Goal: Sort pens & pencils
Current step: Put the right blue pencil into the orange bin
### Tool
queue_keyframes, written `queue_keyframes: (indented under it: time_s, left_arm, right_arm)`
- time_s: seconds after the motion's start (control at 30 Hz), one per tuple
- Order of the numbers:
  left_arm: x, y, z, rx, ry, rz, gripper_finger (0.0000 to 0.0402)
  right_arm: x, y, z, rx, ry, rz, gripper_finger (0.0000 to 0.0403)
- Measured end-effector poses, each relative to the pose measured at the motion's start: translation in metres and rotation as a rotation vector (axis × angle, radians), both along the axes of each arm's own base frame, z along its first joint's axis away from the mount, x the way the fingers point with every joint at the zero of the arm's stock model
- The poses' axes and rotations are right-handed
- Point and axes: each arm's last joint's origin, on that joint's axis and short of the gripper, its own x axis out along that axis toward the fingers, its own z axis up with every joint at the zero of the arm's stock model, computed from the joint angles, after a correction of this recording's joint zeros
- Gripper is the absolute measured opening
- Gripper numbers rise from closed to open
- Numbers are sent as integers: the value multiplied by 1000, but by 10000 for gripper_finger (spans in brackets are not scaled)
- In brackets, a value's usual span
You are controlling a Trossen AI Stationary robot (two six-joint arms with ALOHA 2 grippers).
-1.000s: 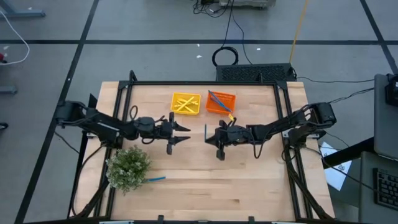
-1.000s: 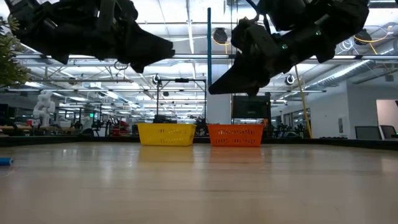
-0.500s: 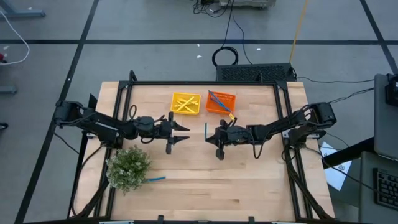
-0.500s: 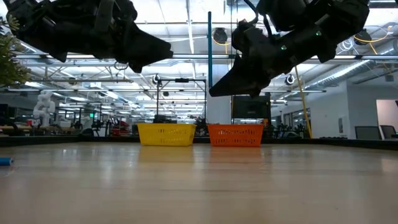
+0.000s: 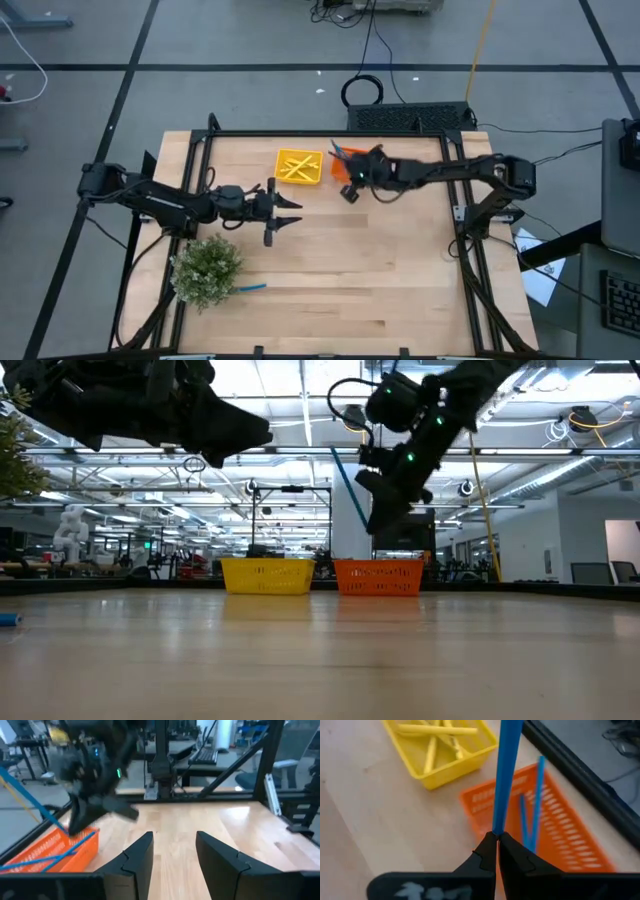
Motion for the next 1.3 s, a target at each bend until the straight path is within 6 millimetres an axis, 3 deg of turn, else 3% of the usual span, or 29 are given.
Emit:
queue_keyframes:
  time_s: [0.1, 0.17, 0.4, 0.67, 1.0, 1.3]
  left_arm:
    - [-2, 0, 2, 15, -1, 7, 154]
    - [-2, 0, 2, 36, 1, 10, 154]
    - [-5, 0, 4, 45, 8, 10, 154]
    - [-8, 1, 6, 42, 10, 10, 154]
    - [-8, 1, 6, 42, 16, 10, 154]
    - [-8, 1, 6, 42, 16, 10, 154]
  right_arm:
    - [-1, -14, 21, 7, 95, -23, 0]
    - [-6, -23, 25, 28, 157, -52, 0]
    - [-24, -41, 5, 125, 247, -100, 0]
    - [-34, -44, -13, 209, 212, -117, 0]
    - [-36, -43, -18, 226, 203, -144, 1]
    - [-36, -43, -18, 225, 204, -142, 28]
